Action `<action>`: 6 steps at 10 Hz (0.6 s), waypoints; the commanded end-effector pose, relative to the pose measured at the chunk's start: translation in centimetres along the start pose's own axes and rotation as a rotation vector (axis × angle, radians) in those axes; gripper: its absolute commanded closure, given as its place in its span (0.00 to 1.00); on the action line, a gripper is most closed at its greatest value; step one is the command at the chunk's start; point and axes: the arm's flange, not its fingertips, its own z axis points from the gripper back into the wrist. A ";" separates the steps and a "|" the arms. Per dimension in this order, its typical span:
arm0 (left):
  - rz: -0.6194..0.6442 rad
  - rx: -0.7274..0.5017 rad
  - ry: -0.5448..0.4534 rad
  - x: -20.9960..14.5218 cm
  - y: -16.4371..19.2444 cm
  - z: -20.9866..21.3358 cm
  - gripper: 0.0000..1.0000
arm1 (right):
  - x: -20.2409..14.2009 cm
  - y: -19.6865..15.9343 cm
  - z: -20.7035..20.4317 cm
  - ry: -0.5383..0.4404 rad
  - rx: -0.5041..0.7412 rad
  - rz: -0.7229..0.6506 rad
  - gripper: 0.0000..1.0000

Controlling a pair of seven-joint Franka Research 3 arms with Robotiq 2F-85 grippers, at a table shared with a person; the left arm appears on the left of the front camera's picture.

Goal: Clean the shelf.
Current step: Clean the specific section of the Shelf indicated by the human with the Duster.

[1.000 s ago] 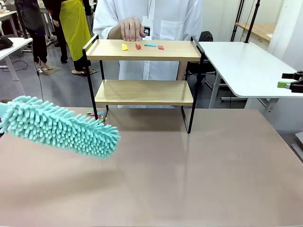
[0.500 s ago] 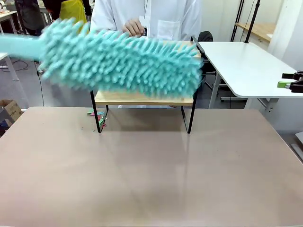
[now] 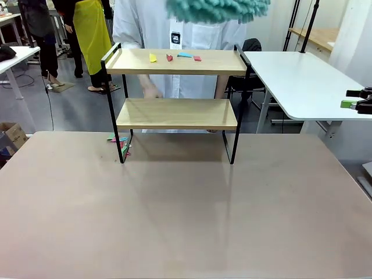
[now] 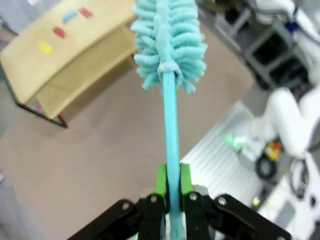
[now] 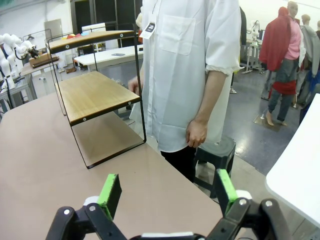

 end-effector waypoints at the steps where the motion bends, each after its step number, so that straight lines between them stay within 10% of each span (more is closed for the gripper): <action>1: 0.085 0.094 -0.028 4.0 -2.7 -2.2 0.87 | 0.4 0.1 -0.1 0.015 -0.001 0.002 0.00; 6: 0.093 0.080 -0.055 3.3 -3.7 -3.4 0.87 | 0.4 0.1 -0.1 0.015 -0.001 0.002 0.00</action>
